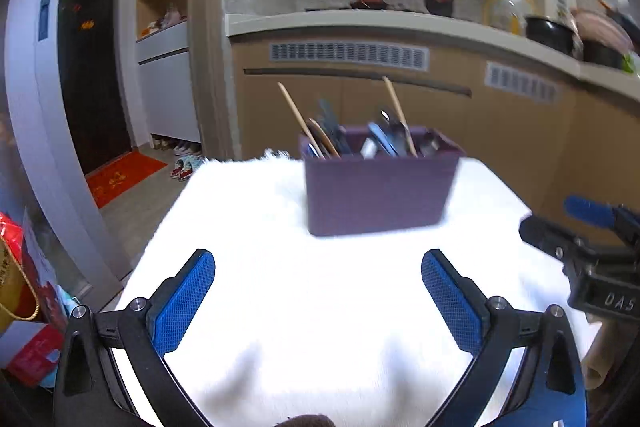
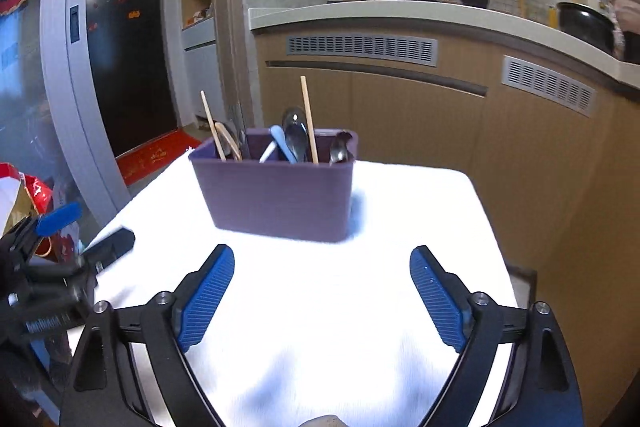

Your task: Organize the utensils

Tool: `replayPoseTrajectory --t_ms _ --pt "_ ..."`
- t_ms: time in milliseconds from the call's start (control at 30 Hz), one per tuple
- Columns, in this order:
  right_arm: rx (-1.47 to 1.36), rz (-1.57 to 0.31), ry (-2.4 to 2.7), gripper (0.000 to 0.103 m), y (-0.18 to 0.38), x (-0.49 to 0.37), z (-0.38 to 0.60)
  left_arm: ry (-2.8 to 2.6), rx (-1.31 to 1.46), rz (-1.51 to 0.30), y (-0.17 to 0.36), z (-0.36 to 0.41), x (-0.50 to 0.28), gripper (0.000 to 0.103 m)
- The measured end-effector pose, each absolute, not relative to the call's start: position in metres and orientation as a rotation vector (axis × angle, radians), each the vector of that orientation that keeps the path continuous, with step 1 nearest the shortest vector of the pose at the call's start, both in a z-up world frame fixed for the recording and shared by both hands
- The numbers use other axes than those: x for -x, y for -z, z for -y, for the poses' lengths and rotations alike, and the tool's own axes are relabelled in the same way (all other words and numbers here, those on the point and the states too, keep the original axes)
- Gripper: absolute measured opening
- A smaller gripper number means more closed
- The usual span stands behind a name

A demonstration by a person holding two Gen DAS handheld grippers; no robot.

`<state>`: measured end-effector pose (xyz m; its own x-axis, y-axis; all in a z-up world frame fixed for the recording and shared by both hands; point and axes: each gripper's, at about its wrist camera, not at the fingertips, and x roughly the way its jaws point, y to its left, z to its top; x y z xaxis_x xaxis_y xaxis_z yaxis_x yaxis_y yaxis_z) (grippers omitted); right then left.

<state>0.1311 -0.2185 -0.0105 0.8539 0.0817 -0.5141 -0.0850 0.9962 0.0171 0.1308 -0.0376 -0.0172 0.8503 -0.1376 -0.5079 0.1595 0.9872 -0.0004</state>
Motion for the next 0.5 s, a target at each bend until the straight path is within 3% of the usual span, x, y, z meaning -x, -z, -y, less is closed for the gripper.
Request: replayPoseTrajectory --t_ms 300,500 --pt "-0.063 -0.506 0.016 0.095 0.025 -0.073 0.221 0.077 -0.087 -0.463 0.011 0.049 -0.090 0.103" --pt "-0.012 -0.463 0.053 0.098 0.019 -0.058 0.218 0.088 -0.052 -0.521 0.014 0.044 -0.093 0.103"
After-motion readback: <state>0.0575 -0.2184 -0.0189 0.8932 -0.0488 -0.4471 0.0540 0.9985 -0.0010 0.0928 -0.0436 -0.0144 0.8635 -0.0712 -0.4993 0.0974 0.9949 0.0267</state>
